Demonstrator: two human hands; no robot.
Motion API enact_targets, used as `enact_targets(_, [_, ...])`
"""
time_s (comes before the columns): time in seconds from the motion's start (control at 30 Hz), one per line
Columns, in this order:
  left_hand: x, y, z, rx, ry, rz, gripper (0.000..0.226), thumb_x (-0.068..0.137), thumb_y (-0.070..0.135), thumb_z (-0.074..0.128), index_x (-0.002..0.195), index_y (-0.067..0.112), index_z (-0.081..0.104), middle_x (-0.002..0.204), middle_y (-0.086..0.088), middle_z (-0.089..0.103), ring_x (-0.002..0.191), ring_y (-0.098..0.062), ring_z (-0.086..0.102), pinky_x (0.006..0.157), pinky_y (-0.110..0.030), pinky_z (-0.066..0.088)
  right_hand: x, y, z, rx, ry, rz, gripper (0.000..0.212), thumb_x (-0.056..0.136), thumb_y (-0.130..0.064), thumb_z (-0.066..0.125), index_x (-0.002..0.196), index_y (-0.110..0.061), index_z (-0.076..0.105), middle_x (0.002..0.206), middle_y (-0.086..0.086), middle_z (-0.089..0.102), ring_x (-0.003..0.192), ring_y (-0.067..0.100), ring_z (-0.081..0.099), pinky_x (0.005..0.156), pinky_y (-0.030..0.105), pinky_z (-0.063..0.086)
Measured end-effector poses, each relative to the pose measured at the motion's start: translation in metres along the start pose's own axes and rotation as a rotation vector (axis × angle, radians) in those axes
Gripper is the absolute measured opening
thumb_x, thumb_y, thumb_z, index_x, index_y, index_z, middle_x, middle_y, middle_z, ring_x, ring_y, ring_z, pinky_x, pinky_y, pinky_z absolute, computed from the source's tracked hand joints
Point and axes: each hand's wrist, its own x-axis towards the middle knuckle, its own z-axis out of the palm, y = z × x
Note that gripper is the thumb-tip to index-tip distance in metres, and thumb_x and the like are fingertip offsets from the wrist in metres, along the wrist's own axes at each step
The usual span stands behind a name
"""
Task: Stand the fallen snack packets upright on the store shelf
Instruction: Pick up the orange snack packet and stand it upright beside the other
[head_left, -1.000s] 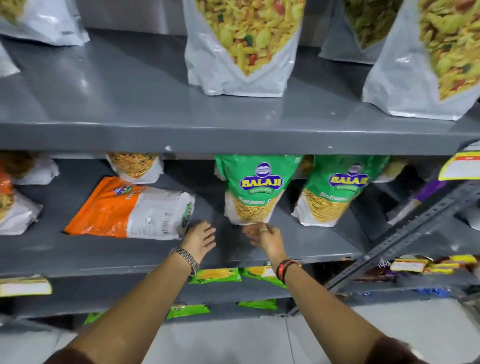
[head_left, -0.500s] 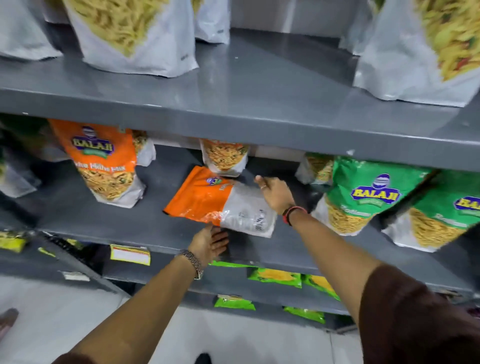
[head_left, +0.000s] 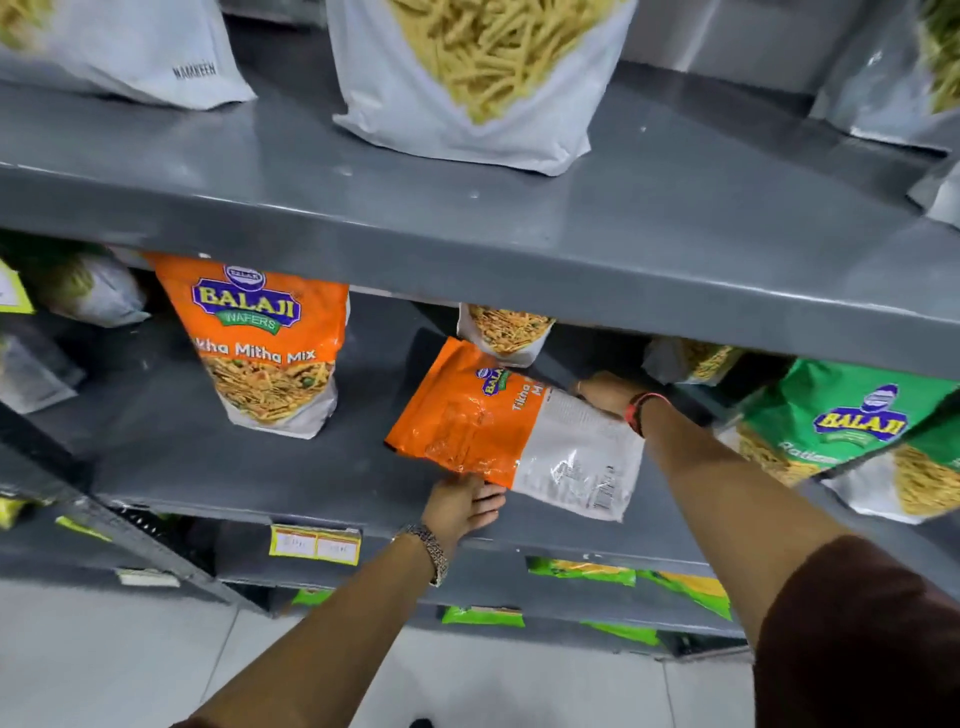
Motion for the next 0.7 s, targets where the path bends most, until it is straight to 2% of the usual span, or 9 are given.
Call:
enact_targets(0.07, [-0.006, -0.007, -0.003, -0.021, 0.062, 0.049, 0.026, 0.098, 0.02, 0.038, 0.111, 0.003, 0.052, 0.101, -0.016, 0.061, 0.093, -0.026, 0.061, 0.08, -0.03, 0.05, -0.015, 0.008, 0.004, 0.081, 0.027, 0.021, 0.022, 0.084, -0.017, 0.052, 0.063, -0.012, 0.058, 0.063, 0.004, 0.057, 0.05, 0.013, 0.046, 0.04, 0.018, 0.033])
enact_targets(0.17, [-0.02, -0.02, -0.01, -0.059, 0.093, 0.141, 0.024, 0.097, 0.022, 0.04, 0.111, 0.005, 0.05, 0.109, -0.019, 0.06, 0.097, -0.029, 0.062, 0.075, -0.027, 0.052, -0.039, 0.025, 0.011, 0.17, 0.039, -0.005, 0.026, 0.081, -0.01, 0.054, 0.055, -0.015, 0.052, 0.049, -0.003, 0.048, 0.043, 0.009, 0.042, 0.038, 0.015, 0.032])
enact_targets(0.27, [-0.032, -0.021, -0.023, -0.028, 0.107, 0.276, 0.017, 0.096, 0.019, 0.042, 0.099, 0.007, 0.052, 0.095, -0.014, 0.066, 0.08, -0.021, 0.069, 0.061, -0.022, 0.059, -0.055, 0.039, 0.014, 0.4, 0.014, -0.026, 0.017, 0.082, -0.007, 0.053, 0.073, -0.005, 0.068, 0.066, 0.008, 0.052, 0.062, 0.019, 0.046, 0.056, 0.025, 0.034])
enact_targets(0.3, [-0.035, -0.015, -0.027, 0.001, 0.124, 0.323, 0.014, 0.096, 0.017, 0.042, 0.094, 0.007, 0.051, 0.089, -0.013, 0.066, 0.073, -0.018, 0.069, 0.058, -0.021, 0.059, -0.061, 0.042, 0.013, 0.481, 0.002, -0.015, 0.016, 0.084, -0.007, 0.053, 0.082, -0.004, 0.069, 0.07, 0.008, 0.052, 0.063, 0.019, 0.045, 0.055, 0.024, 0.034])
enact_targets(0.4, [-0.039, 0.02, -0.03, 0.133, 0.153, 0.475, 0.014, 0.095, 0.01, 0.041, 0.088, 0.007, 0.052, 0.075, -0.007, 0.066, 0.063, -0.016, 0.068, 0.055, -0.021, 0.058, -0.074, 0.044, 0.006, 0.714, -0.022, -0.032, 0.02, 0.088, -0.004, 0.05, 0.074, -0.013, 0.062, 0.066, 0.003, 0.053, 0.049, 0.01, 0.049, 0.043, 0.016, 0.04])
enact_targets(0.47, [-0.041, 0.048, -0.025, 0.198, 0.153, 0.585, 0.022, 0.095, 0.007, 0.039, 0.081, 0.013, 0.055, 0.065, 0.003, 0.068, 0.06, -0.013, 0.067, 0.054, -0.018, 0.056, -0.076, 0.04, 0.001, 0.825, 0.0, -0.083, 0.022, 0.088, 0.0, 0.049, 0.075, -0.014, 0.061, 0.069, 0.002, 0.058, 0.05, 0.007, 0.056, 0.046, 0.016, 0.046])
enact_targets(0.53, [-0.04, 0.072, -0.018, 0.254, 0.14, 0.688, 0.027, 0.095, 0.008, 0.04, 0.076, 0.021, 0.056, 0.065, 0.008, 0.069, 0.059, -0.007, 0.069, 0.056, -0.015, 0.056, -0.073, 0.034, 0.001, 0.892, 0.075, -0.12, 0.025, 0.086, 0.005, 0.047, 0.075, -0.013, 0.061, 0.074, 0.003, 0.06, 0.064, 0.013, 0.056, 0.06, 0.022, 0.048])
enact_targets(0.6, [-0.035, 0.089, -0.012, 0.303, 0.154, 0.746, 0.028, 0.093, 0.01, 0.043, 0.074, 0.024, 0.056, 0.07, 0.004, 0.067, 0.066, -0.013, 0.066, 0.06, -0.015, 0.056, -0.069, 0.028, 0.006, 0.923, 0.165, -0.133, 0.029, 0.083, 0.01, 0.047, 0.071, -0.012, 0.061, 0.075, 0.004, 0.061, 0.072, 0.015, 0.055, 0.069, 0.026, 0.048])
enact_targets(0.7, [-0.02, 0.093, -0.01, 0.337, 0.218, 0.764, 0.03, 0.089, 0.01, 0.048, 0.064, 0.025, 0.051, 0.068, -0.002, 0.056, 0.069, -0.018, 0.055, 0.076, -0.031, 0.054, -0.061, 0.028, 0.022, 0.773, 0.312, -0.128, 0.02, 0.085, 0.001, 0.053, 0.071, -0.011, 0.063, 0.079, 0.007, 0.064, 0.077, 0.018, 0.056, 0.077, 0.032, 0.047])
